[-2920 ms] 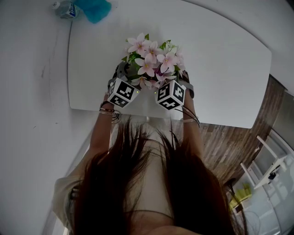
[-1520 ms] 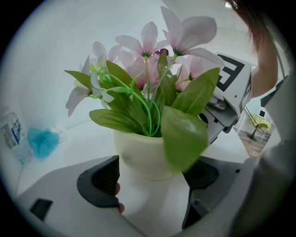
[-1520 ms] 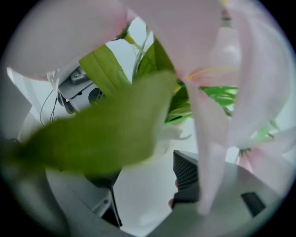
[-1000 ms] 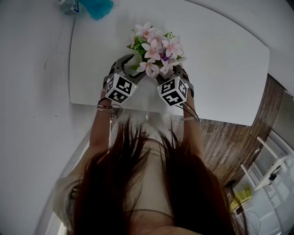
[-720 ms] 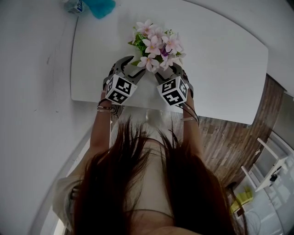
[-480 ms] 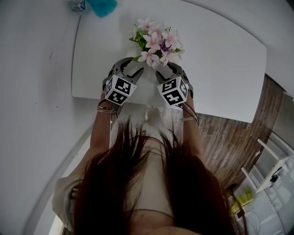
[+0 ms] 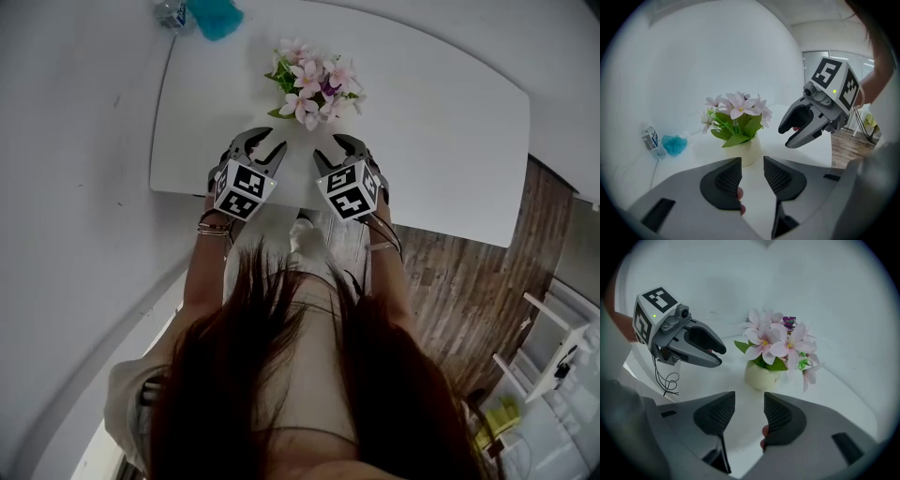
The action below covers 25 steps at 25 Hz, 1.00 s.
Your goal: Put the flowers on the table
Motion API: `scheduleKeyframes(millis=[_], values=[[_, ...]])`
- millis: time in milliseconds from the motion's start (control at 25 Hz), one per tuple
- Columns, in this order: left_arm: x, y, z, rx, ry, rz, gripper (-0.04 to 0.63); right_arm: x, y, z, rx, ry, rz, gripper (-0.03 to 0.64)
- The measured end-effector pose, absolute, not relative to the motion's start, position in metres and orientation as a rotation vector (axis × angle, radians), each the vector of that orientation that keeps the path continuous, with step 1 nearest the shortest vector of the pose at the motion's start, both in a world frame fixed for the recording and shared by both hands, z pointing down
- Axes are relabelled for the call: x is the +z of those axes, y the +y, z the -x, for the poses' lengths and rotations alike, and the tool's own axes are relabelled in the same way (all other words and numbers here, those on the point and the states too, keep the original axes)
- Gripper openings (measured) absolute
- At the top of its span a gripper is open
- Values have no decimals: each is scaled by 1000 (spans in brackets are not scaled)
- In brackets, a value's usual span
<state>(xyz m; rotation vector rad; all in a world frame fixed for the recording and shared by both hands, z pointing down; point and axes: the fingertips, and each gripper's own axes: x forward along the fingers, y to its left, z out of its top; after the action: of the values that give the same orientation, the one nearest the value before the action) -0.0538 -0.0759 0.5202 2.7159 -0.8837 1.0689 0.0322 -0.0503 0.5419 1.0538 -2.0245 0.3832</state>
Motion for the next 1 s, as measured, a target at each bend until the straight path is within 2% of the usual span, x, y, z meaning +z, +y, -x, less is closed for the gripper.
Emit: scheduleKeyframes(millis=[600, 1000], values=[[477, -28, 44, 1018, -962, -2794, 57, 483, -19, -25, 296, -2127, -1148, 140], [450, 16, 36, 965, -1012, -2844, 37, 456, 21, -33, 255, -2157, -1218, 120]])
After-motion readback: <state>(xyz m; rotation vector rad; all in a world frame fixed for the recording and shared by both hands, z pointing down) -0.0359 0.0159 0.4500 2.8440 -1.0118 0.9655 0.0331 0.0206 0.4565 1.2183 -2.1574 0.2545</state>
